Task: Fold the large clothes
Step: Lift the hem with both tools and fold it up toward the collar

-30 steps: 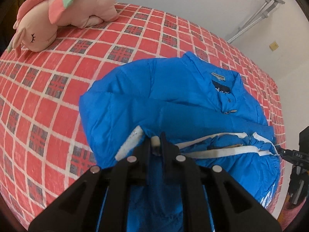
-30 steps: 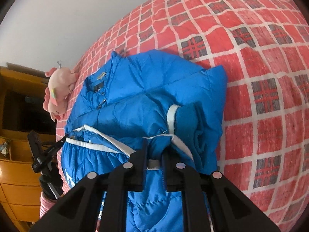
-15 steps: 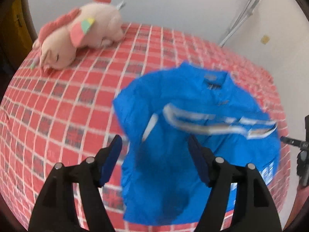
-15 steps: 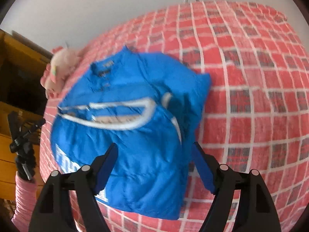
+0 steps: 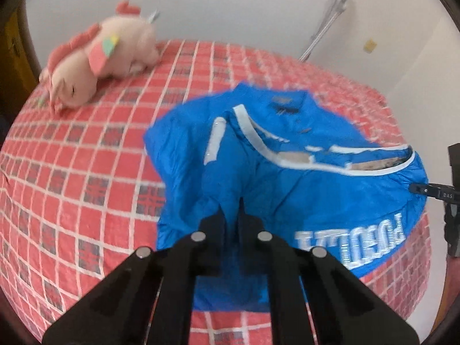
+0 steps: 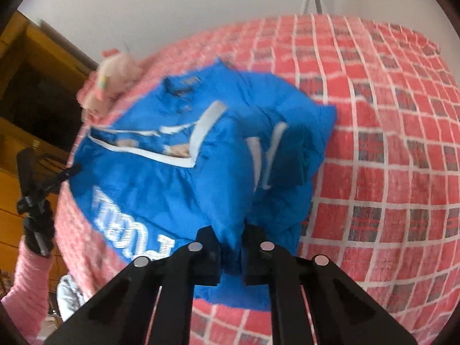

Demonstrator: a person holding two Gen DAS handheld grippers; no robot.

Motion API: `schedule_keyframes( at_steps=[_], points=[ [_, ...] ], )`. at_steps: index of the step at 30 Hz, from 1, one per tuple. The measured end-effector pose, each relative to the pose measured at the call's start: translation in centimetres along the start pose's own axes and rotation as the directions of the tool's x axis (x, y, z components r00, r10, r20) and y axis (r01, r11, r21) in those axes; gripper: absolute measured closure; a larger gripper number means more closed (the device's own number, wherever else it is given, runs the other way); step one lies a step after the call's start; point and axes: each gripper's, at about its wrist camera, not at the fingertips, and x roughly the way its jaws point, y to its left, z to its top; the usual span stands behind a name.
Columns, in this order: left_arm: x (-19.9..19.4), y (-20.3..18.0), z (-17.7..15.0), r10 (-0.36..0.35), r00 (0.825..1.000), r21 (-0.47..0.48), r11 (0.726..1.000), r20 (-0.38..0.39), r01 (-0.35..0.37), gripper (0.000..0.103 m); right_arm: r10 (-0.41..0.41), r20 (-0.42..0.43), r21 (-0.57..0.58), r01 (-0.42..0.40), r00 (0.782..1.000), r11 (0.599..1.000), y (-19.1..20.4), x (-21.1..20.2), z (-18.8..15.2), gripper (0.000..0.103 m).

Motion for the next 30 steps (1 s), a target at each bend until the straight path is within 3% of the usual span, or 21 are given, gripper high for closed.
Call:
schedule_keyframes(
  at_steps=[6,11,15,19,25,30],
  points=[
    [-3.4,-1.0,4.7,0.040,0.984,-0.011,0.999,0.174,-0.039,0.099,0.010,0.135,0.015,-0.012,0.991,1.000,0.3,-3.3,5.5,0.095],
    [-1.2,0.3,9.4,0.066,0.979,-0.078,0.996,0.194,-0.052,0.099,-0.032,0.159,0.054,0.024,0.987,0.998,-0.7,-1.1,12.0,0.095],
    [2.4,0.9,12.0,0.114,0.977,-0.087,0.991,0.179,-0.100,0.099,-0.070,0.132,0.085,0.059,0.989,0.995,-1.9,2.5,15.4,0.095],
    [7.3,1.8,13.3,0.160,0.981,-0.095,0.984,0.111,-0.149,0.099,-0.135,0.087,0.087,0.128,0.987,0.988,-2.9,6.6,17.2,0.095],
    [12.6,3.3,12.5,0.218,0.976,-0.081,0.973,0.018,-0.216,0.097,-0.182,0.017,0.141,0.178,0.983,0.974,-5.8,11.5,17.3,0.094],
    [16.0,4.2,11.4,0.250,0.968,-0.048,0.967,-0.031,-0.251,0.091,-0.223,-0.032,0.159,0.225,0.974,0.961,-6.8,15.0,16.4,0.086]
  ],
)
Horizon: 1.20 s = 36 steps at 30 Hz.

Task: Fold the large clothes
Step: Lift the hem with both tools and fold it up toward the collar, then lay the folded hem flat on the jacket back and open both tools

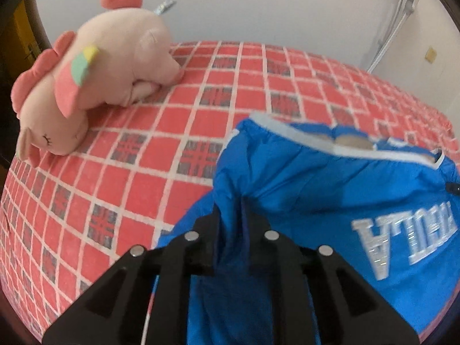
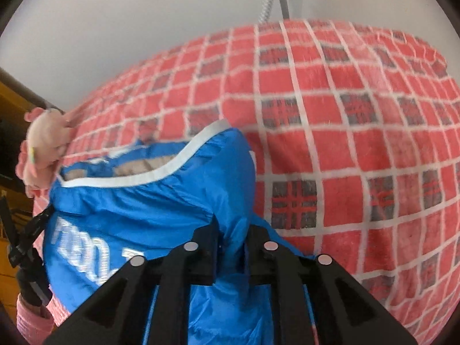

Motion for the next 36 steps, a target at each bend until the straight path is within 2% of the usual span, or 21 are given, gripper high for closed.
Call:
schedule_keyframes(
  at_steps=[2,7,9,11,12,14,18,20,23,25,28,32,36],
  points=[
    [0.9,0.0,-0.3,0.006,1.000,0.006,1.000,0.000,-0.006,0.090,-0.023,0.012,-0.006,0.023,1.000,1.000,0.1,1.0,-0.3,0.082],
    [2.1,-0.2,-0.2,0.027,1.000,0.013,1.000,-0.007,-0.027,0.088,-0.013,0.033,0.045,0.012,0.999,0.999,-0.5,1.3,-0.6,0.079],
    [1.5,-0.3,-0.1,0.025,1.000,0.006,1.000,-0.009,-0.025,0.088,-0.011,0.045,0.038,0.010,0.999,0.999,-0.6,0.3,-0.9,0.077],
    [0.3,0.5,0.2,-0.015,1.000,-0.042,0.999,-0.012,0.014,0.085,-0.033,0.107,0.015,0.031,0.994,0.999,-0.6,-2.4,-1.6,0.073],
    [-0.4,0.8,0.2,-0.032,0.999,-0.057,0.998,-0.001,0.032,0.085,-0.041,0.139,0.006,0.040,0.989,0.999,-0.7,-3.6,-1.8,0.072],
    [-3.1,1.7,0.1,-0.086,0.994,-0.082,0.992,0.066,0.091,0.085,-0.059,0.221,-0.007,0.062,0.973,0.998,-0.3,-6.6,-3.1,0.070],
    [-7.7,-0.2,-1.3,-0.039,0.982,-0.044,0.998,0.182,0.048,0.085,-0.040,0.299,-0.085,0.068,0.953,0.994,2.8,-9.1,-6.4,0.069],
    [-8.7,-2.9,-2.3,-0.002,0.980,-0.003,1.000,0.199,0.002,0.085,-0.049,0.315,-0.126,0.093,0.948,0.988,5.2,-8.5,-8.3,0.069],
    [-8.6,-6.1,-3.9,-0.037,0.981,0.014,0.999,0.192,0.035,0.082,-0.077,0.338,-0.137,0.130,0.938,0.982,7.8,-6.6,-9.9,0.069],
    [-7.6,-7.6,-4.7,-0.031,0.983,0.021,0.999,0.179,0.028,0.082,-0.091,0.341,-0.131,0.143,0.936,0.981,8.9,-4.8,-10.8,0.069],
    [-4.6,-8.5,-5.8,-0.035,0.991,0.022,0.999,0.127,0.032,0.082,-0.122,0.354,-0.122,0.176,0.927,0.977,9.1,-2.9,-11.6,0.069],
    [-2.6,-8.8,-7.6,-0.033,0.990,0.062,0.998,0.139,0.025,0.082,-0.124,0.366,-0.117,0.178,0.922,0.977,8.8,-0.8,-12.4,0.069],
    [-2.2,-8.0,-7.2,-0.066,0.992,0.018,0.998,0.109,0.064,0.082,-0.135,0.358,-0.122,0.189,0.924,0.974,8.8,-0.5,-12.1,0.069]
  ],
)
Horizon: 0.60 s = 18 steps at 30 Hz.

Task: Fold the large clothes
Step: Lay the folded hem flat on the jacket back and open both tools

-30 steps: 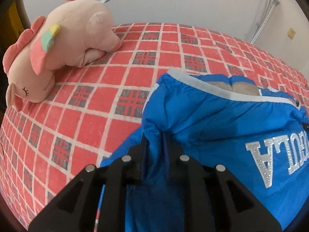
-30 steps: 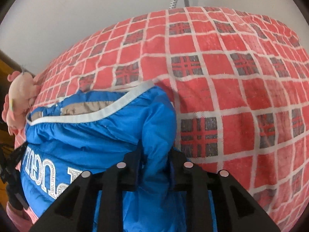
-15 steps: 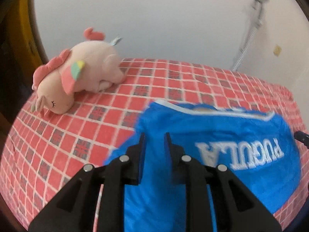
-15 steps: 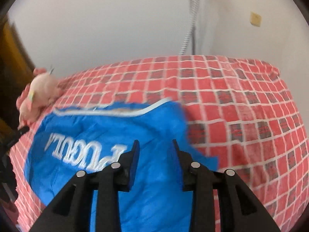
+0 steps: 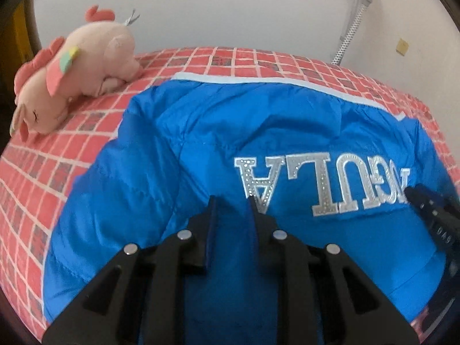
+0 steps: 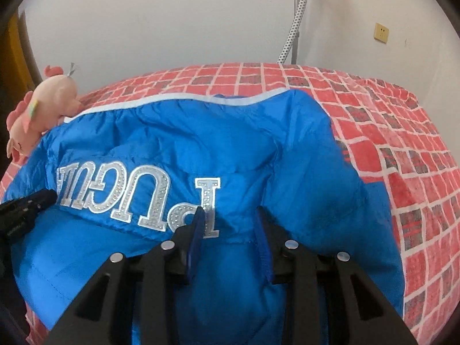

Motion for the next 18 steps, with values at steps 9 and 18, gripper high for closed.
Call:
schedule_keyframes(
  at_steps=[9,18],
  points=[
    [-5.8,-1.1,-2.1,0.026,0.997,0.016,1.000,0.066,-0.027,0.065,0.098,0.064,-0.037,-0.096,0.993,0.995,0.2,-7.5,-3.4,0.069],
    [-4.5,-1.1,-5.4,0.061,0.996,0.050,0.997,0.059,-0.064,0.064,0.091,-0.003,-0.016,-0.091,0.996,0.996,0.1,-5.0,-6.0,0.068]
  ],
)
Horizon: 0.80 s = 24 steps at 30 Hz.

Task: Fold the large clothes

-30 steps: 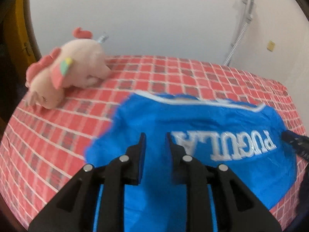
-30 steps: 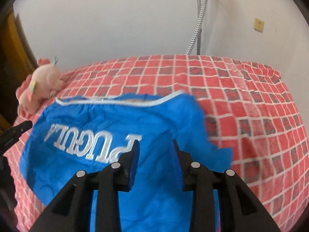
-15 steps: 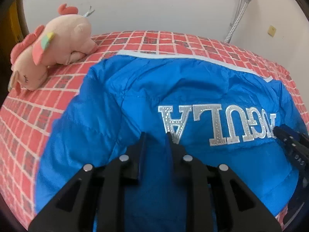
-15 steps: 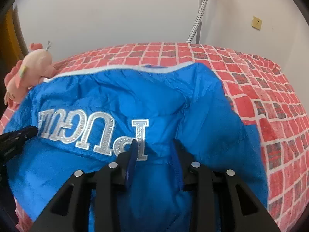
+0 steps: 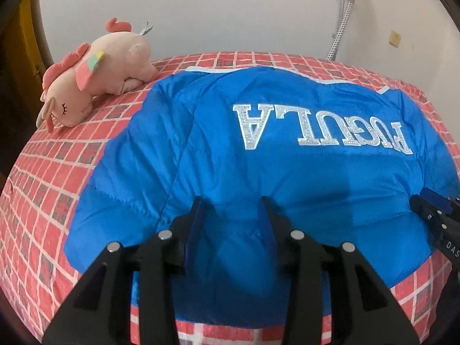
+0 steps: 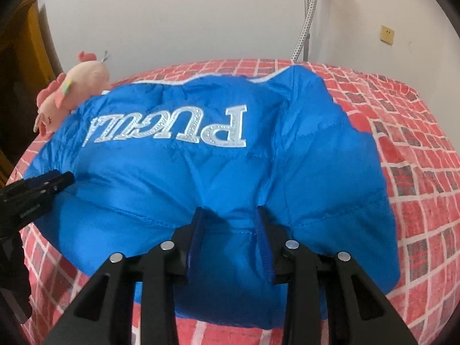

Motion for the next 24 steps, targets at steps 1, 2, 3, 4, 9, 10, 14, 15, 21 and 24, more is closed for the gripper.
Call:
schedule_keyframes(
  at_steps=[1,2,3,4,9,10,14,15,21,24],
  points=[
    [0.0,0.2,0.2,-0.009,1.000,-0.010,1.000,-0.010,0.009,0.064,0.006,-0.019,0.000,-0.006,1.000,1.000,-0.1,0.0,0.3,0.068],
    [0.0,0.5,0.4,-0.018,1.000,-0.013,1.000,-0.025,0.018,0.064,0.012,-0.041,-0.006,-0.012,0.999,1.000,-0.3,-0.1,0.7,0.068],
    [-0.1,0.6,0.6,-0.025,0.999,-0.011,1.000,-0.037,0.025,0.065,0.018,-0.053,-0.011,-0.018,0.998,1.000,-0.4,-0.6,1.0,0.069],
    [-0.7,1.1,1.0,-0.045,0.997,-0.014,0.999,-0.055,0.044,0.065,0.028,-0.059,-0.013,-0.028,0.998,1.000,-0.6,-1.3,1.3,0.069],
    [-3.4,5.2,1.7,-0.046,0.997,-0.070,0.997,-0.064,0.041,0.042,0.075,0.001,0.098,-0.075,0.997,0.992,-5.3,-6.5,3.1,0.040],
    [-3.9,6.4,1.9,-0.018,0.998,-0.069,0.998,-0.065,0.013,0.034,0.060,-0.007,0.116,-0.059,0.998,0.992,-6.6,-6.9,3.7,0.036],
    [-3.3,10.4,2.9,-0.011,0.992,-0.092,0.996,-0.122,-0.001,0.025,0.028,-0.115,0.152,-0.010,0.993,0.988,-10.7,-5.6,5.2,0.018],
    [-2.7,11.2,3.1,-0.024,0.989,-0.101,0.995,-0.147,0.009,0.023,0.042,-0.142,0.156,-0.019,0.989,0.988,-11.2,-5.0,5.4,0.018],
    [1.8,13.9,3.1,-0.163,0.953,-0.208,0.972,-0.256,0.110,0.016,0.152,-0.229,0.235,-0.097,0.961,0.967,-12.9,-1.4,5.7,0.010],
    [3.9,15.0,3.1,-0.240,0.934,-0.283,0.945,-0.265,0.163,0.012,0.205,-0.292,0.280,-0.122,0.934,0.952,-13.5,1.2,5.3,0.009]
  ],
)
